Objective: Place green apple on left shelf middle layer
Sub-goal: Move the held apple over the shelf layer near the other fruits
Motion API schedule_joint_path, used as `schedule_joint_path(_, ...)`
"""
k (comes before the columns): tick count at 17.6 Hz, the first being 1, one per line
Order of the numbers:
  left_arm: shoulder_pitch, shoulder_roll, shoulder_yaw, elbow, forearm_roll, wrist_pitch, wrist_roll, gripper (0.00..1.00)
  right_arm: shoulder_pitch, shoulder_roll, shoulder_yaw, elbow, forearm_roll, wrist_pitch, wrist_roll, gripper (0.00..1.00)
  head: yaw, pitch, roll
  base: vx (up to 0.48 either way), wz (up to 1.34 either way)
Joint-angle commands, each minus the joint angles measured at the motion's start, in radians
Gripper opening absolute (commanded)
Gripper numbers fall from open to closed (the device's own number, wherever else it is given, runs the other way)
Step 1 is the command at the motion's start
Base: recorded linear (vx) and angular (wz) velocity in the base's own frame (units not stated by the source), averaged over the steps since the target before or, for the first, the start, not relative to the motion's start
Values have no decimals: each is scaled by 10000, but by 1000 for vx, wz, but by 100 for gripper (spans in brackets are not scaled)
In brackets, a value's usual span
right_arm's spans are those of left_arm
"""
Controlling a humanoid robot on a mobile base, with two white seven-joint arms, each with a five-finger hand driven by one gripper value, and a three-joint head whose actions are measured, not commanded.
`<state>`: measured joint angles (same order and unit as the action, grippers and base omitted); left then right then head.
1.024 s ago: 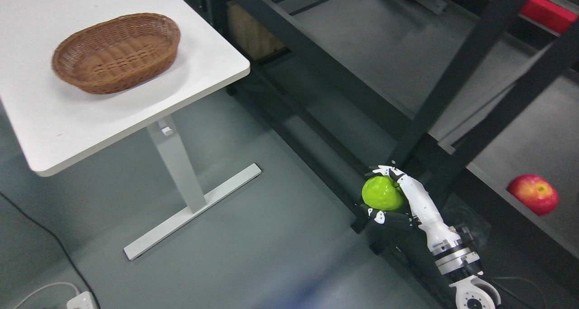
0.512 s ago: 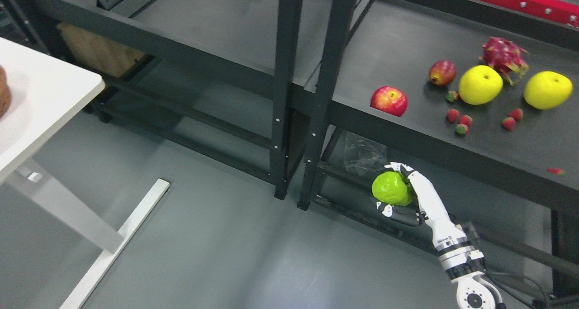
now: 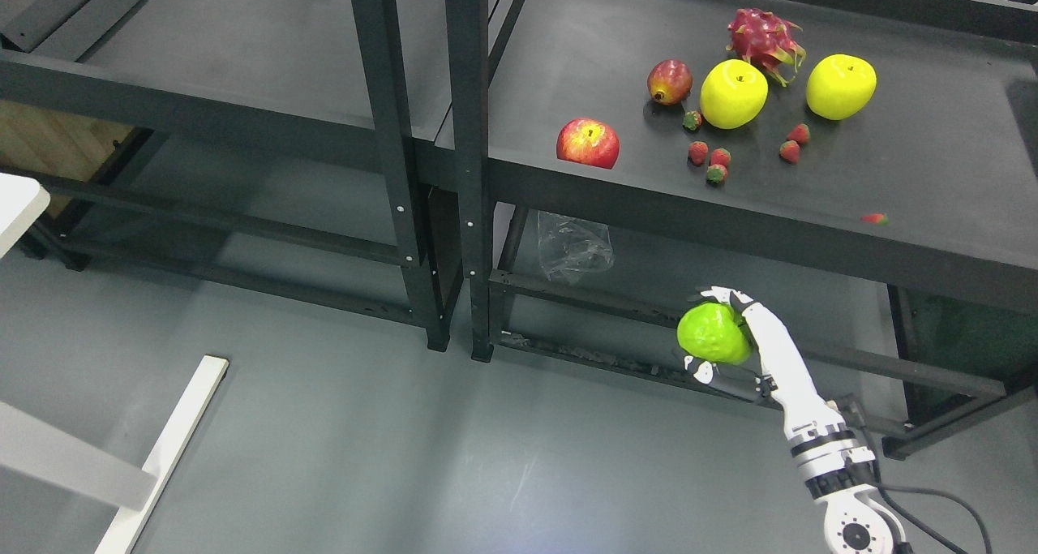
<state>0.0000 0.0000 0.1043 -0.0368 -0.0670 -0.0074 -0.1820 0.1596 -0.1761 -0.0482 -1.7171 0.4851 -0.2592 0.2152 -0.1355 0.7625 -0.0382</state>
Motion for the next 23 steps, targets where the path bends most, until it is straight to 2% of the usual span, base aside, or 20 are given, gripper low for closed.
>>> schedule_joint_path(1,-215,175,0,0,-5,-3,-5,100,-16,58,-147,6,-3,15,-4,0,0,0,0,56,-75)
schedule_joint_path(13,-215,175,0,0,-5,-3,-5,100,-185,43,-85,37,-19,15,11,0,0,-3,0,176,-402)
schedule_joint_path(23,-215,175,0,0,-5,-3,-5,100,-185,43,-101,37,-3,15,11,2,0,-4,0,241,105)
